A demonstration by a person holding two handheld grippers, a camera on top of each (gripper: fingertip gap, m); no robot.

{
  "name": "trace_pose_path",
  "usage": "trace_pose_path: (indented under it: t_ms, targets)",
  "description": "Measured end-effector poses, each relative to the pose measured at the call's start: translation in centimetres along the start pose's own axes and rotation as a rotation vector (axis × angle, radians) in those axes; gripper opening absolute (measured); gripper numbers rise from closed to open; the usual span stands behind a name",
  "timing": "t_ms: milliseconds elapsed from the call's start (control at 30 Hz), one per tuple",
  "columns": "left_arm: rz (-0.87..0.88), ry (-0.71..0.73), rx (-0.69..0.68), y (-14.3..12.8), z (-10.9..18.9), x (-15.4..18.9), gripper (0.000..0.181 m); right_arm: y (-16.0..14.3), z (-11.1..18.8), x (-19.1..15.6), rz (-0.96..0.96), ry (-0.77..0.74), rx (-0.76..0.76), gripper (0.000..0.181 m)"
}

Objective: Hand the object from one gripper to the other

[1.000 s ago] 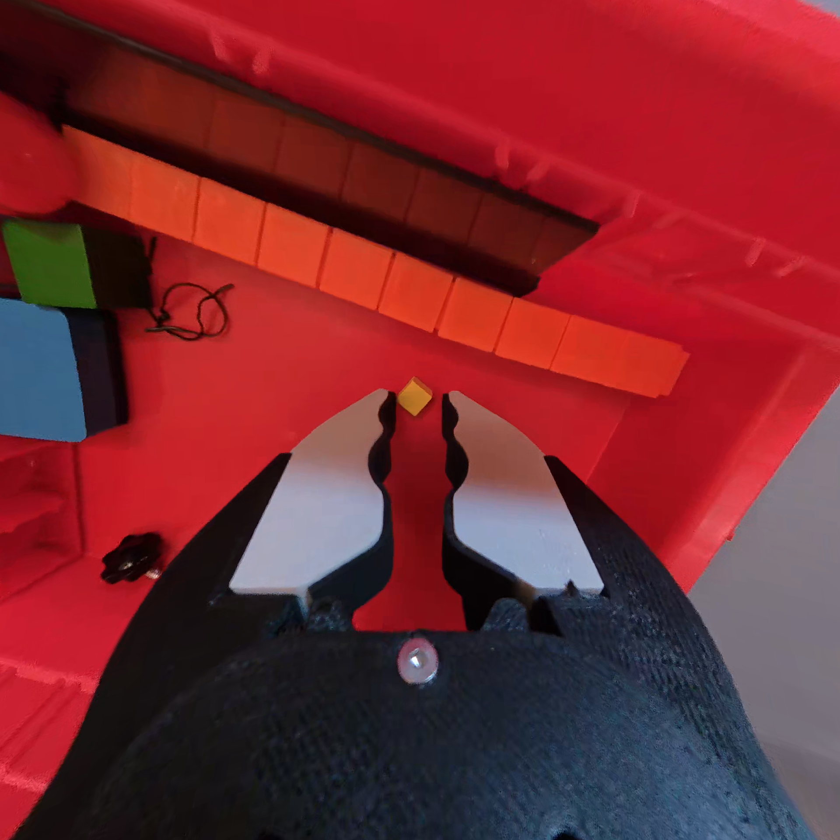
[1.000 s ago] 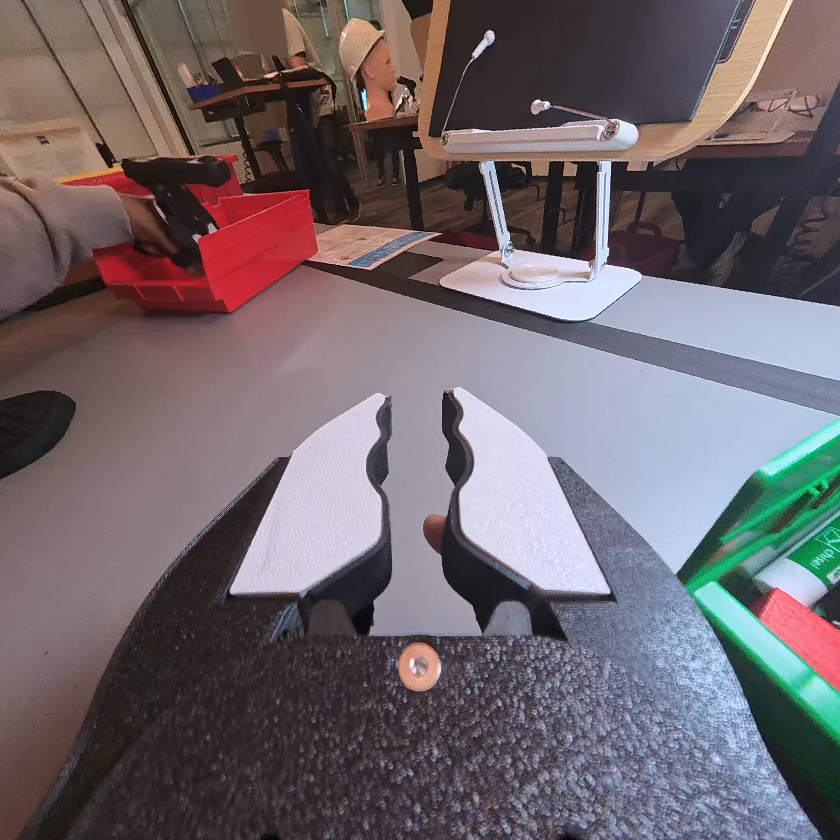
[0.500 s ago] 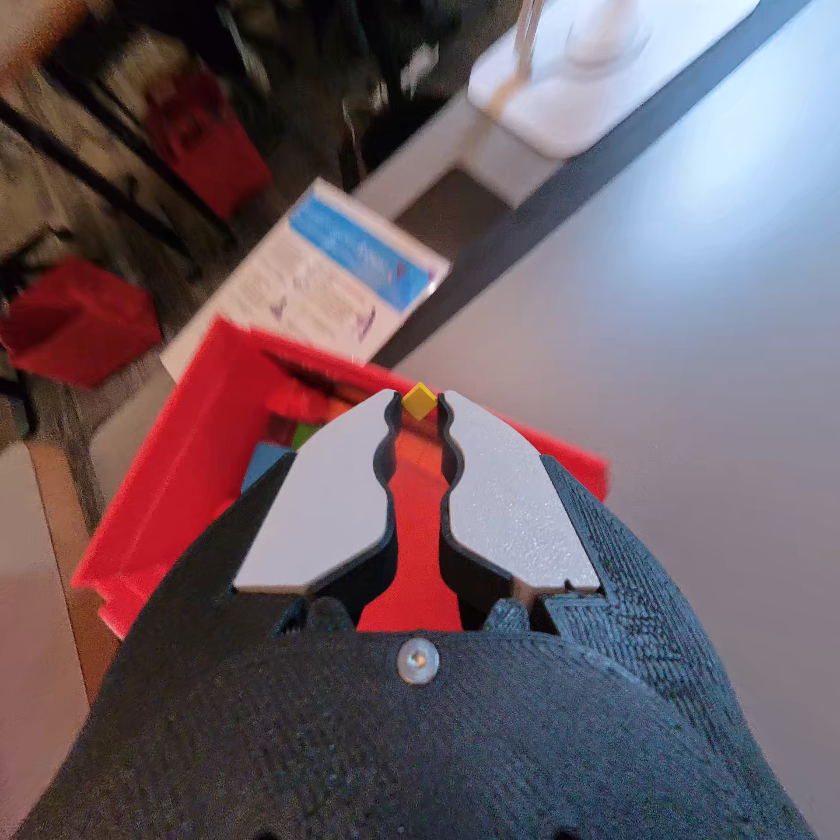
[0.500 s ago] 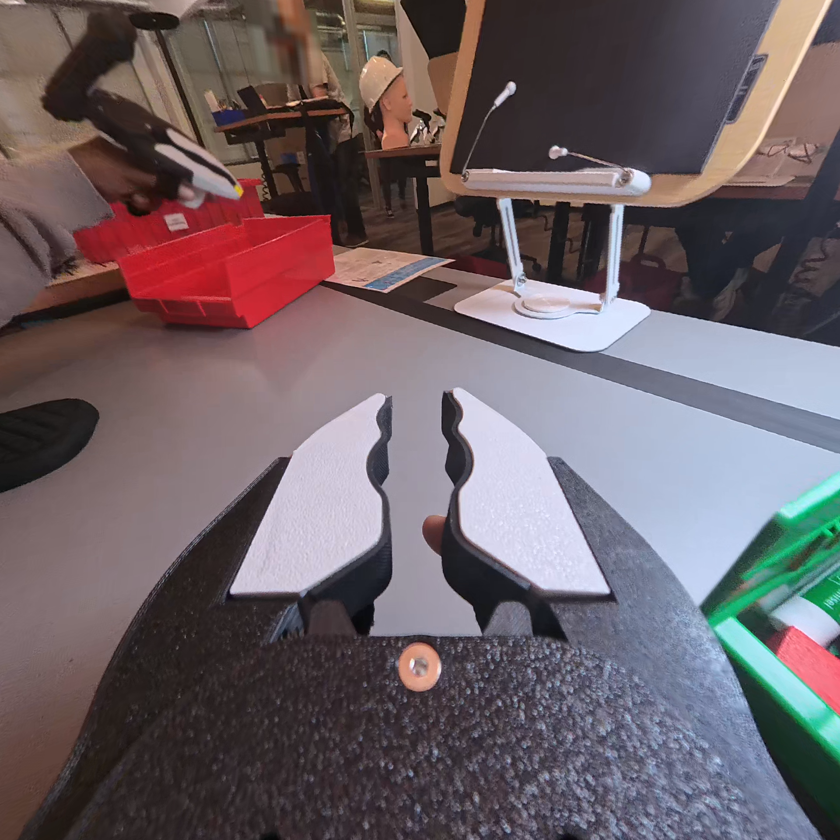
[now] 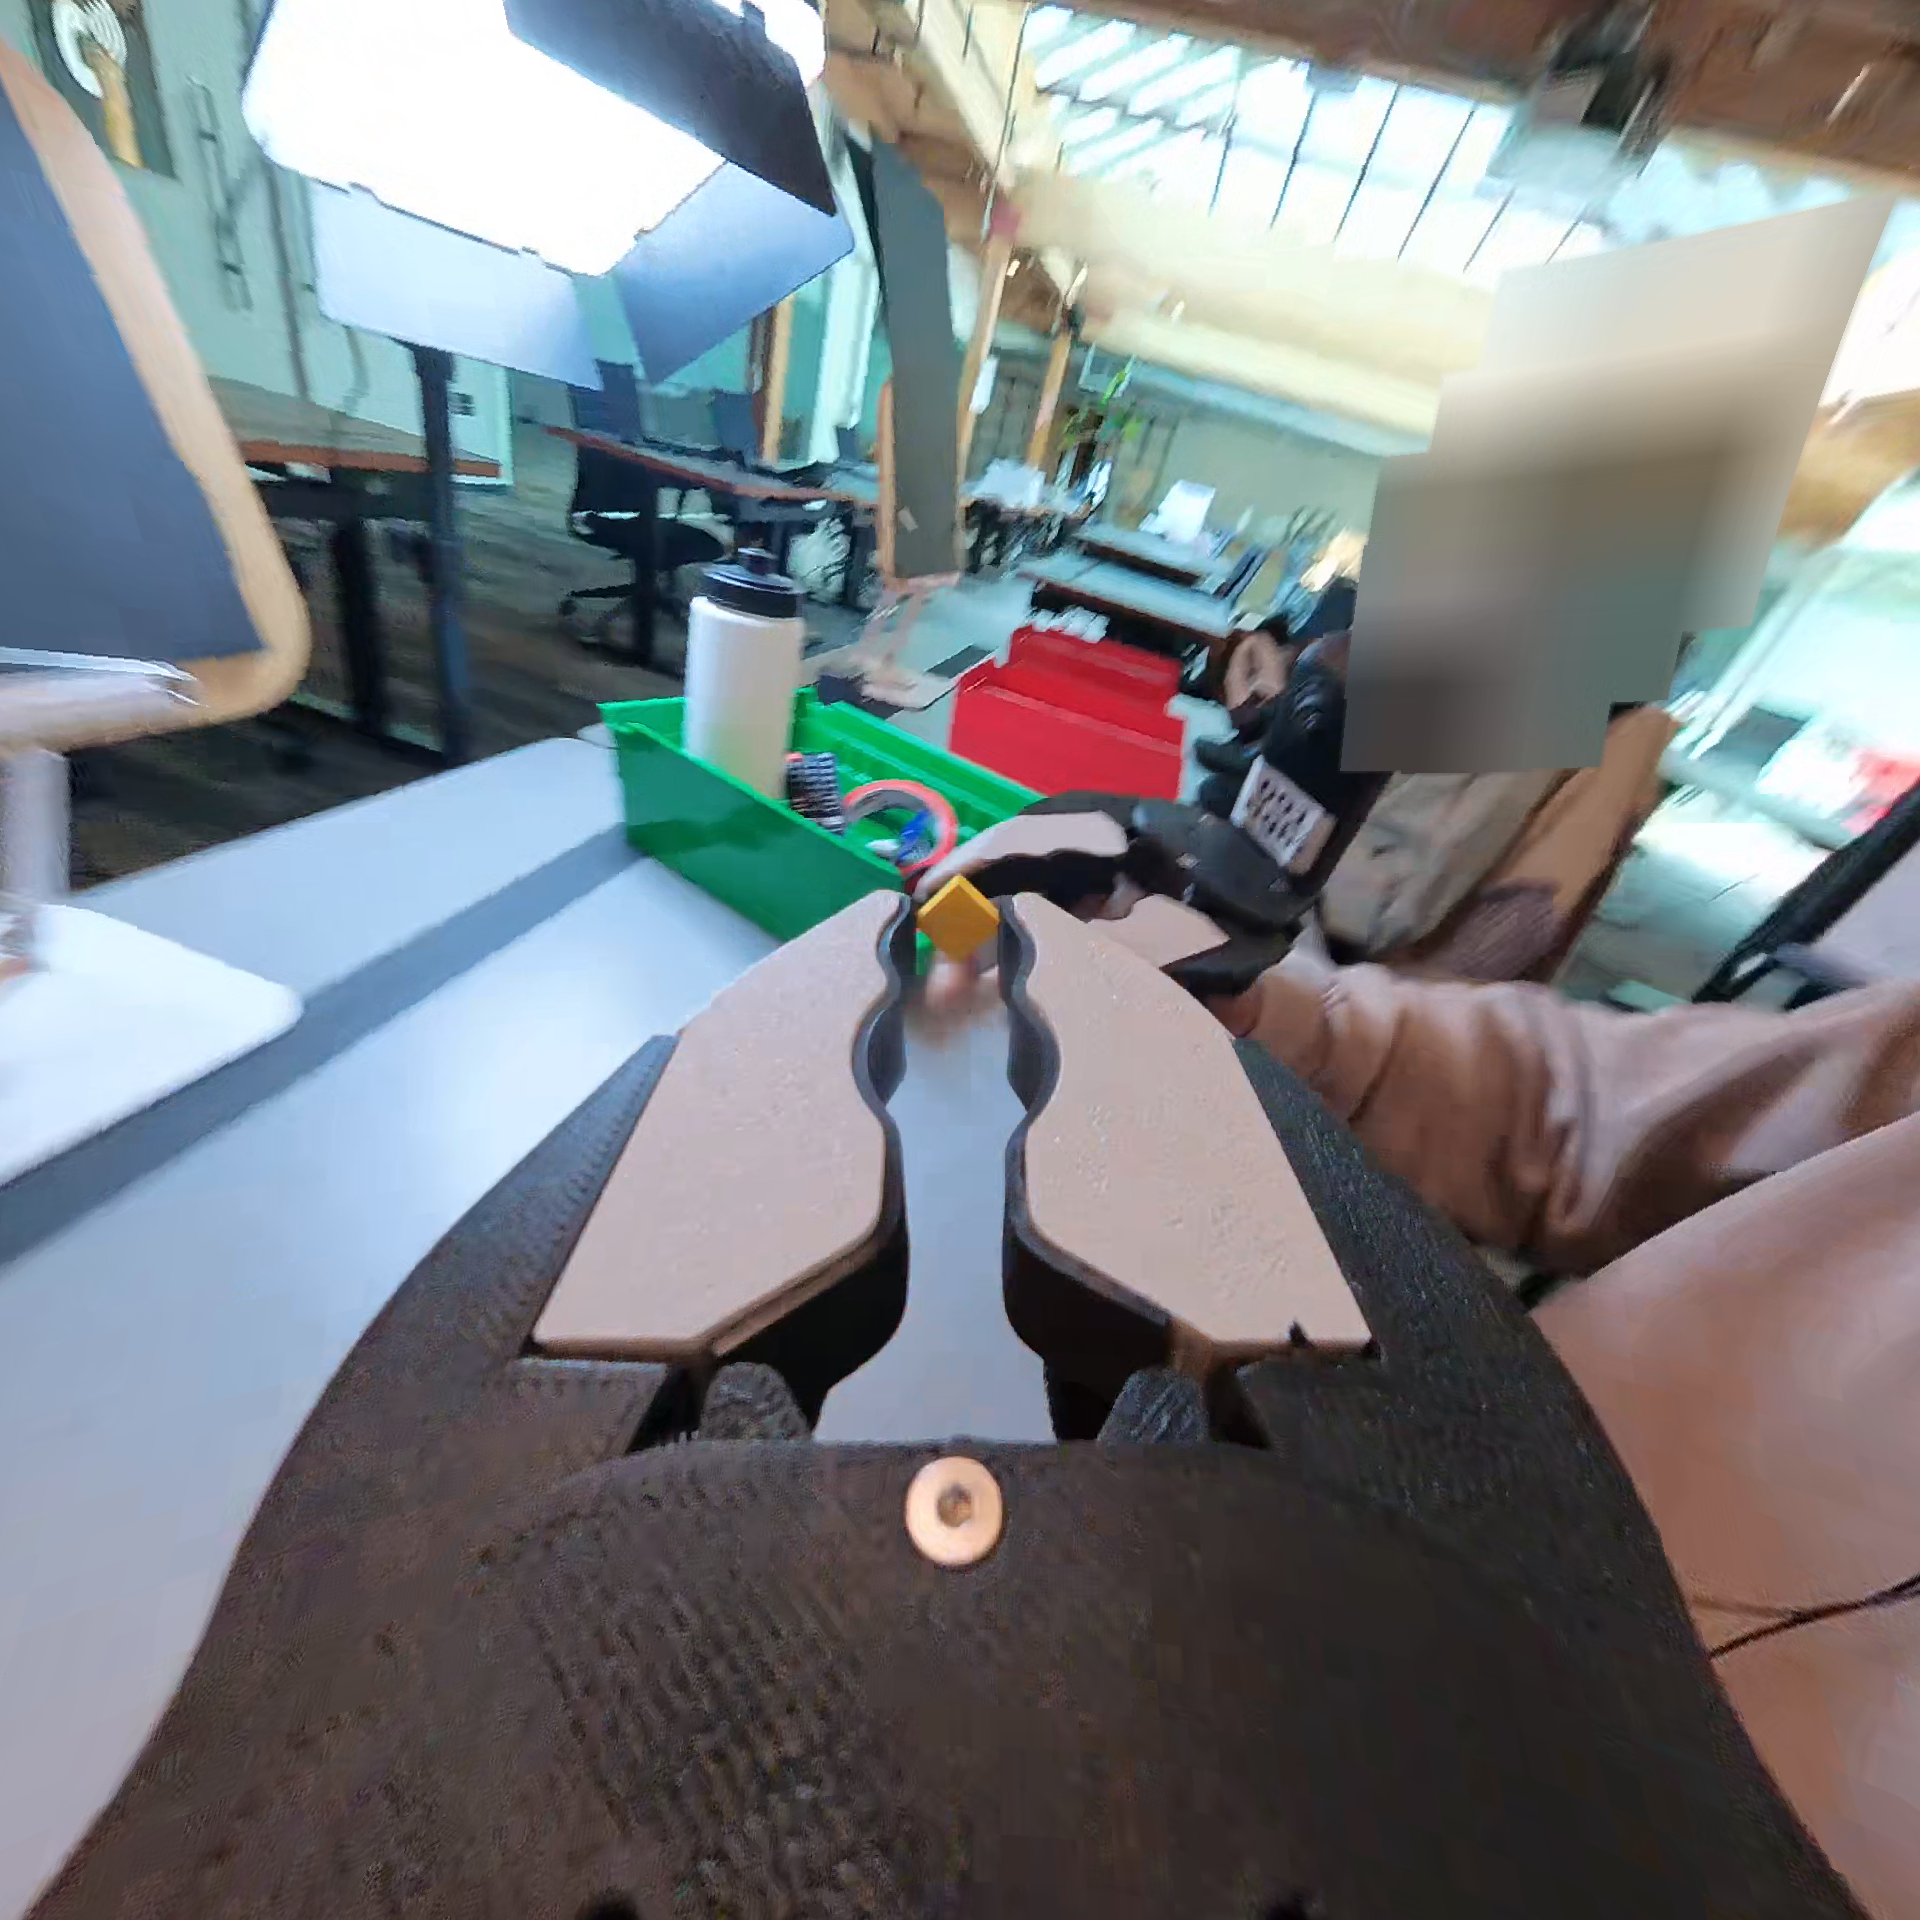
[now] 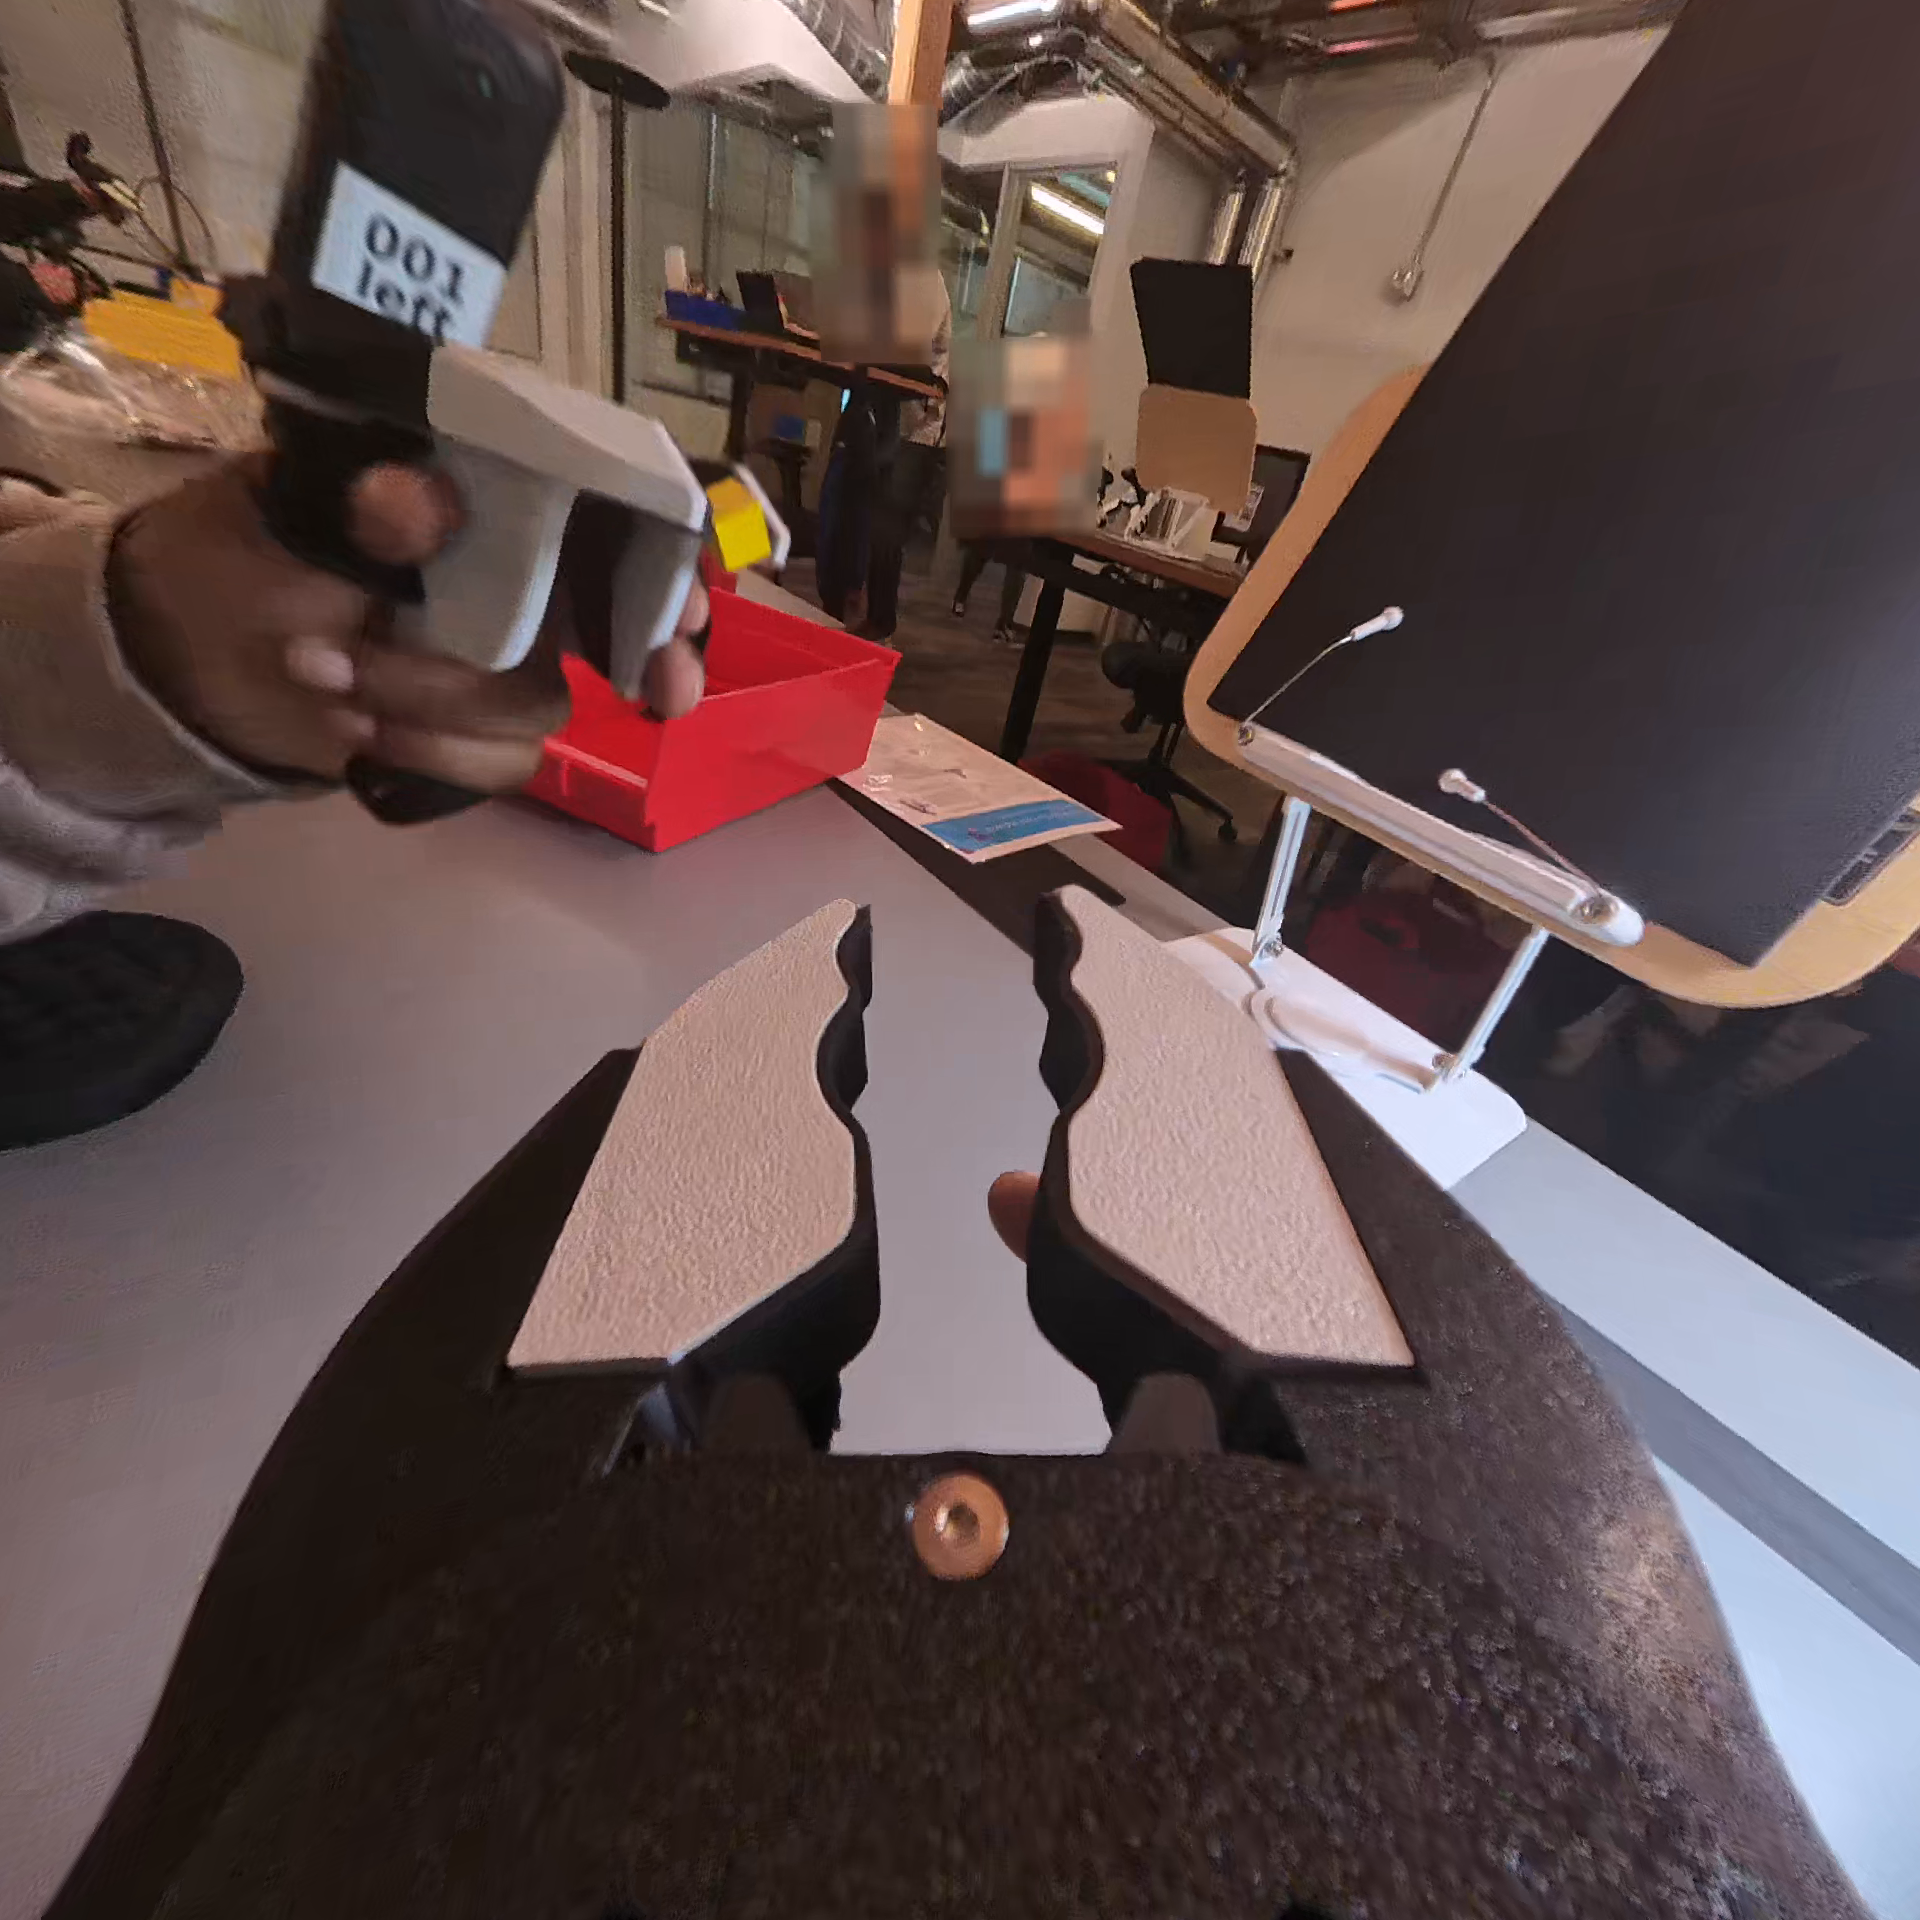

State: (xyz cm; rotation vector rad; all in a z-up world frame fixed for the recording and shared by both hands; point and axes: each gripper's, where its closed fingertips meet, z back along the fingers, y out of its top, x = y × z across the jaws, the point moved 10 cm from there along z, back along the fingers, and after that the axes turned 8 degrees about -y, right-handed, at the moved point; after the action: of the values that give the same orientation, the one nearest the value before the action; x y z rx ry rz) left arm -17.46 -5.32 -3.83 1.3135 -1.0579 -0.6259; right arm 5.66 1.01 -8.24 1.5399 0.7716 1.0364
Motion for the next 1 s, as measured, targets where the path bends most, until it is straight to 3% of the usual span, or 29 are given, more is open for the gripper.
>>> trace_pose_path:
  t_ms: [133, 267, 367, 600, 1000]
  targets:
    - [0.223, -0.145, 0.136, -5.5, -0.8, -1.3, 0.015, -2.6, 0.2, -1.4, 0.095, 0.022, 0.058, 0.030]
    - [0.434, -0.234, 0.163, -9.8, -0.2, -3.1, 0.014, -4.5, 0.3, -2.9, 0.218, 0.103, 0.025, 0.031]
    - [0.457, -0.247, 0.166, -10.1, -0.2, -3.4, 0.014, -5.1, 0.0, -3.6, 0.335, 0.078, 0.014, 0.032]
    - [0.450, -0.302, 0.077, -11.1, -1.1, -3.0, 0.014, -5.2, 0.4, -4.6, 0.400, 0.091, 0.015, 0.032]
    - [0.437, -0.264, -0.037, -11.0, -1.7, -1.6, 0.014, -4.9, 0.8, -6.7, 0.530, 0.160, 0.000, 0.025]
